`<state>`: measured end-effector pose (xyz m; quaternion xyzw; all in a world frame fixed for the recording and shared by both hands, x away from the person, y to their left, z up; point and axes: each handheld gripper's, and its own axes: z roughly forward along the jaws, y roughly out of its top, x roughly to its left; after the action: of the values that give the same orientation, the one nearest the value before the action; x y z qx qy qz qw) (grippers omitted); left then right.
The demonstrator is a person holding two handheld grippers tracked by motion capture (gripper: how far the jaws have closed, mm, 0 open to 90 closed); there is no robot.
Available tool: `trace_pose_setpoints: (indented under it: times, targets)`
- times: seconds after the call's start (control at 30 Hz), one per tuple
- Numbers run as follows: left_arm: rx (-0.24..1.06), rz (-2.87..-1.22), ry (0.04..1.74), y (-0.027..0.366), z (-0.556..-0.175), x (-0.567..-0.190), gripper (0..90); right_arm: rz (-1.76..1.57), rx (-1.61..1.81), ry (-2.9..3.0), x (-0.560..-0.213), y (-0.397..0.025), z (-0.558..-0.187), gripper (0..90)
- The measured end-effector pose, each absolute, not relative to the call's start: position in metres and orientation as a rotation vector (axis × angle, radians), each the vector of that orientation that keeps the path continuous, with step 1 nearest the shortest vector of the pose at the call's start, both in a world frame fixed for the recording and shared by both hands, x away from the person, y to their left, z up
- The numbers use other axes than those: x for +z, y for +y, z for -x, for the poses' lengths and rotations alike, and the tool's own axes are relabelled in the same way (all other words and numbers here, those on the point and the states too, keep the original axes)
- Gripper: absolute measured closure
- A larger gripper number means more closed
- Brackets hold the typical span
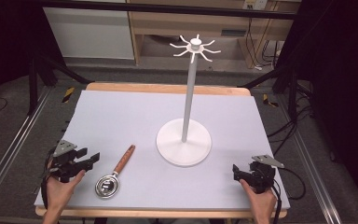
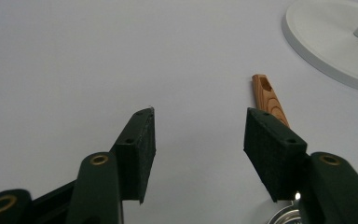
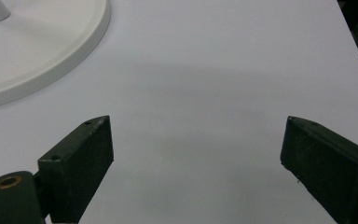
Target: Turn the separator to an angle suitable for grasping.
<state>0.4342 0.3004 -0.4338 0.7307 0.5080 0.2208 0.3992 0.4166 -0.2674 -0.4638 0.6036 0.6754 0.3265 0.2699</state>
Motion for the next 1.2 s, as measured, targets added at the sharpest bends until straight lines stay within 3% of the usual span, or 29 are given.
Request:
trace_pose_setpoints:
  times: [1.2]
  targets:
    - [0.441, -2.106, 1.184, 0.249, -0.448, -0.424, 49.7, -1.607, 0.87, 1.87, -0.462, -0.261, -0.416, 9.8]
